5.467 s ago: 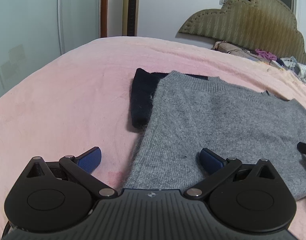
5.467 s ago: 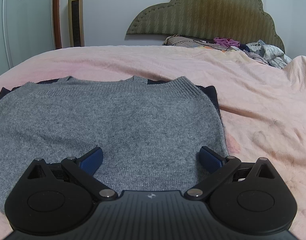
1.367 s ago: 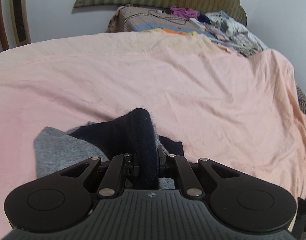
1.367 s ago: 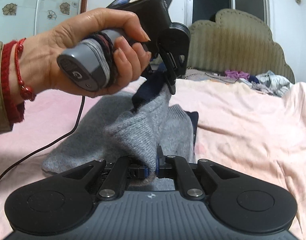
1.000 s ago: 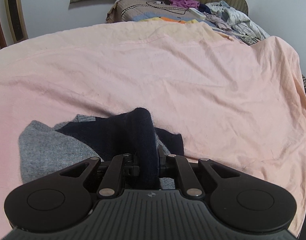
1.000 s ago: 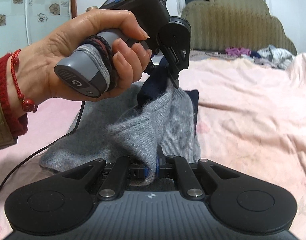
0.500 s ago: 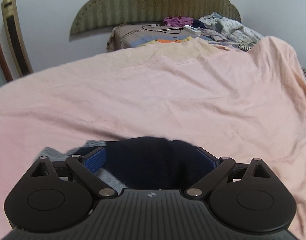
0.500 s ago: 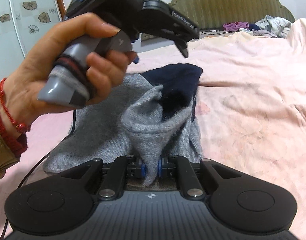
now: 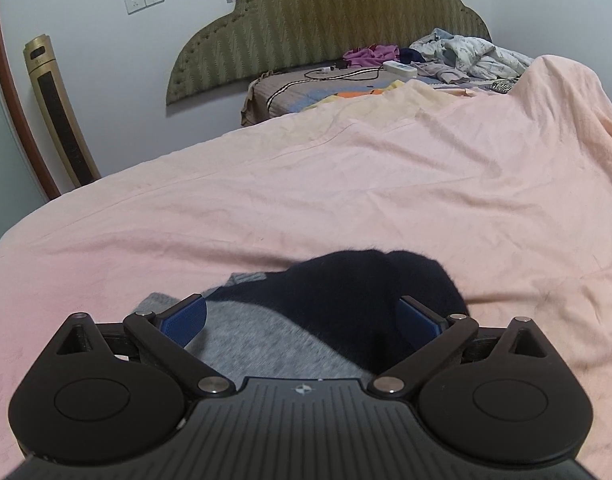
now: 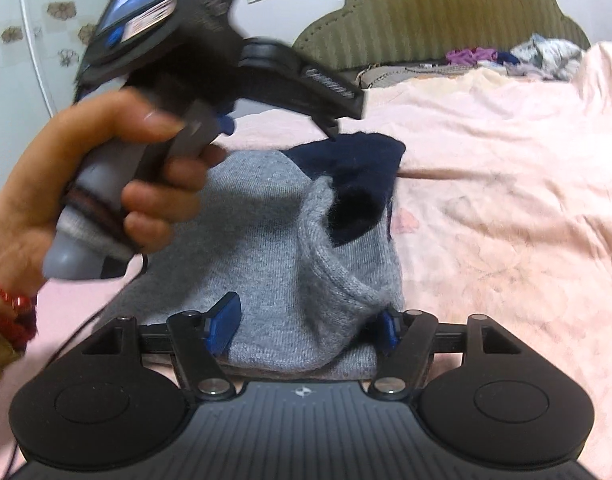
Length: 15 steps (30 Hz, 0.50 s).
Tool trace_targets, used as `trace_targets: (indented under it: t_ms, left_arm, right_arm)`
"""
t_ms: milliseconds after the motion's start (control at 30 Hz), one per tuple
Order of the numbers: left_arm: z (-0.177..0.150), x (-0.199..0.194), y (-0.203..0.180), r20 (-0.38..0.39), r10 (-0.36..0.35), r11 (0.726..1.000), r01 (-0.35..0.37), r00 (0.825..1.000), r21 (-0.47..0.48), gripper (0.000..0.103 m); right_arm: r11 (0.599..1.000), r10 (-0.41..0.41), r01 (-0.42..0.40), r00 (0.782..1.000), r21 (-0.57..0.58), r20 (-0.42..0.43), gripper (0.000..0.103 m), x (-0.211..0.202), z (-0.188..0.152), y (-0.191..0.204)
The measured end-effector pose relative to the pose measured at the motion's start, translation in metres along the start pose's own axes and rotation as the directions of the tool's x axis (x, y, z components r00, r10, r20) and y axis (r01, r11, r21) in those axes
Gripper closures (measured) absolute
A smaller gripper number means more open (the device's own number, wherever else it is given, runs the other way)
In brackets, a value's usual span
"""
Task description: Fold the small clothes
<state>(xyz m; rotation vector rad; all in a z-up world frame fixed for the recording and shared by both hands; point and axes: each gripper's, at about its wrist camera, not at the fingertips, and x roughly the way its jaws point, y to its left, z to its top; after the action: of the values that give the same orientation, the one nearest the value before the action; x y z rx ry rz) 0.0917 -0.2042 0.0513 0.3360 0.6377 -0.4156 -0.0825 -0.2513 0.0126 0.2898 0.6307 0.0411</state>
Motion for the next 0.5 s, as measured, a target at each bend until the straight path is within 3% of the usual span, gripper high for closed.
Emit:
trace_targets:
  t_ms: [133, 333, 400, 467, 500]
  left_arm:
    - [-0.018, -0.014, 0.020, 0.009, 0.007, 1.000, -0.007, 1.000, -0.024, 0.002]
    - [-0.070, -0.049, 0.060, 0.010, 0.022, 0.997, -0.021, 1.000, -0.079, 0.001]
    - [-0.087, -0.058, 0.071, 0.000, 0.012, 0.995, -0.012, 1.000, -0.101, 0.001]
    - [-0.101, -0.063, 0.080, -0.014, 0.001, 0.993, -0.003, 1.000, -0.120, 0.001]
    - [-0.105, -0.062, 0.083, -0.024, 0.000, 0.992, -0.003, 1.000, -0.124, 0.001]
  right_arm:
    - [0.991, 0.061, -0.061, 0.998, 0.116, 0.002, 0.035, -0.003, 0.003, -0.016]
    - [0.939, 0.167, -0.164, 0.986, 0.303, 0.017, 0.036, -0.004, 0.006, -0.046]
    - [0.930, 0.172, -0.169, 0.985, 0.326, 0.018, 0.045, -0.003, 0.008, -0.049]
    - [0.926, 0.163, -0.156, 0.987, 0.343, 0.010, 0.063, 0.000, 0.009, -0.050]
    - [0.920, 0.162, -0.153, 0.987, 0.360, 0.006, 0.067, 0.002, 0.009, -0.052]
